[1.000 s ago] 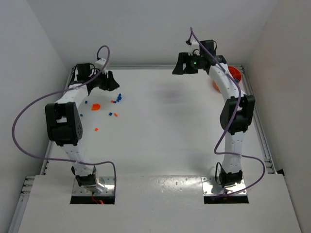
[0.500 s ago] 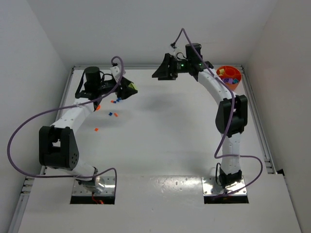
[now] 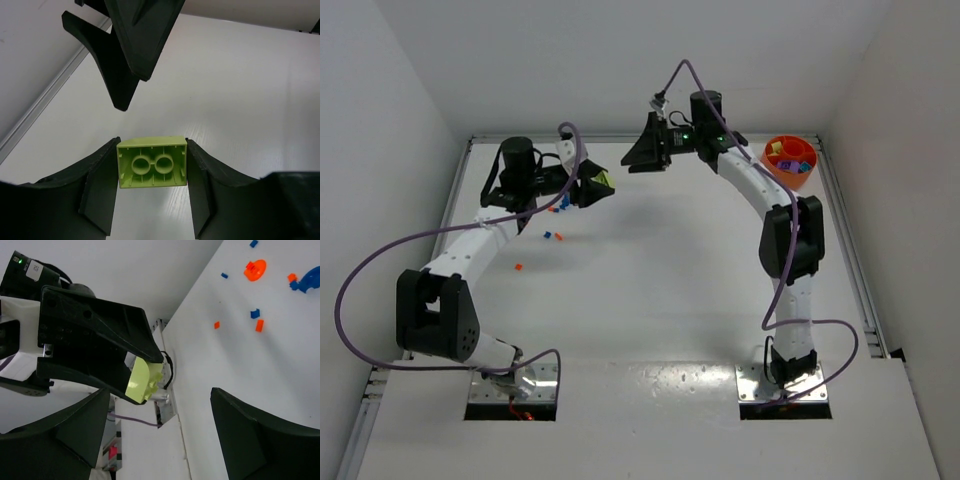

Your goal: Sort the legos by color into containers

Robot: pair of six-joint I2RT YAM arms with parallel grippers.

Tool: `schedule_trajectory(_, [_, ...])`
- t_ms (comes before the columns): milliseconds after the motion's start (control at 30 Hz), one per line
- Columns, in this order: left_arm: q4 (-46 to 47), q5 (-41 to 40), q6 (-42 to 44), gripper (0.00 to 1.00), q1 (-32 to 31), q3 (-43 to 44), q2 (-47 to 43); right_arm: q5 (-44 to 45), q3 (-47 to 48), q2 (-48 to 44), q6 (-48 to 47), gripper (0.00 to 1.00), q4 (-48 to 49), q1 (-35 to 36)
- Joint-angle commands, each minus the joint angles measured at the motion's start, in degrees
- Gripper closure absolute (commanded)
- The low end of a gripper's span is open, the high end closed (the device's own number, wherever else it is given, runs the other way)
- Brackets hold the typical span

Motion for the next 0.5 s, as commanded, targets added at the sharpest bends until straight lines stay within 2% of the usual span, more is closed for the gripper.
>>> schedule_trajectory(0, [3.24,1.86,0.38,0.63,-1.2,0.28,-2.23,-3.87,1.13,-1.71,1.04,0.18,3.59,1.59])
schedule_trajectory(367, [3.24,0.1,0.38,0.64,-2.26,0.81,-2.23,-3.95,-0.27,-1.19,-0.53,0.22,1.75,4.66])
schedule_trajectory(467, [3.24,-0.43,0.38,0.65,-2.78,0.81,-2.23,-2.73,-0.27,-1.19,-1.06,0.26,1.05,5.19])
